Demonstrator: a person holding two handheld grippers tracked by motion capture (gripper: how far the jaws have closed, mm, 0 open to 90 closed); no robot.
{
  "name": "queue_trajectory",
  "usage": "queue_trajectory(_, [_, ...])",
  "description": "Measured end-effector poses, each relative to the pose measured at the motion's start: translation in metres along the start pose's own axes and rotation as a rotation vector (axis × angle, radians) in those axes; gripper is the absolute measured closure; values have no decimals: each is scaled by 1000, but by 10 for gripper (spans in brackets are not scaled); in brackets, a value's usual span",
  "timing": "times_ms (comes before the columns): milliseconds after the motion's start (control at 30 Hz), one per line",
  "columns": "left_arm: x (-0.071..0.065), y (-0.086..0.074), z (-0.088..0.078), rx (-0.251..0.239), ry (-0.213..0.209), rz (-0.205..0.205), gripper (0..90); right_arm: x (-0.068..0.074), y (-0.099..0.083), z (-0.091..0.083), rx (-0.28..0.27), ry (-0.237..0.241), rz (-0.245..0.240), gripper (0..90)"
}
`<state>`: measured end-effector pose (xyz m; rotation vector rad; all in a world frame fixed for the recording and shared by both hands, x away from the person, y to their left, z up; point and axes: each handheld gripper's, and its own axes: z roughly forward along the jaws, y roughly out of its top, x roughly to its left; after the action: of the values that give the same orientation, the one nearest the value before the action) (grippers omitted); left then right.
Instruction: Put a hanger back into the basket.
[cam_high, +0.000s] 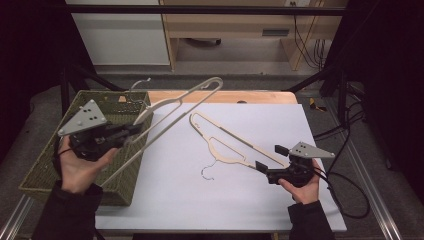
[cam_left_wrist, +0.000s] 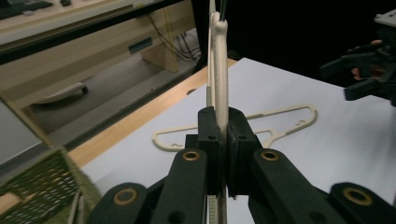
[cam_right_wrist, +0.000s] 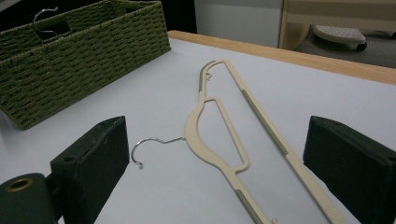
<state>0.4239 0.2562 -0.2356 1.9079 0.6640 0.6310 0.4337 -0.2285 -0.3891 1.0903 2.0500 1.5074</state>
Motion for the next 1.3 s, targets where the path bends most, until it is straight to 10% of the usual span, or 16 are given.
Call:
queue_trajectory(533, [72, -25, -19, 88, 151, 4, 862, 0, -1, 2, 13, -3, -11, 70])
queue_trajectory(1300, [128, -94, -31, 209, 296, -26, 862, 0, -2, 3, 31, 3, -21, 70])
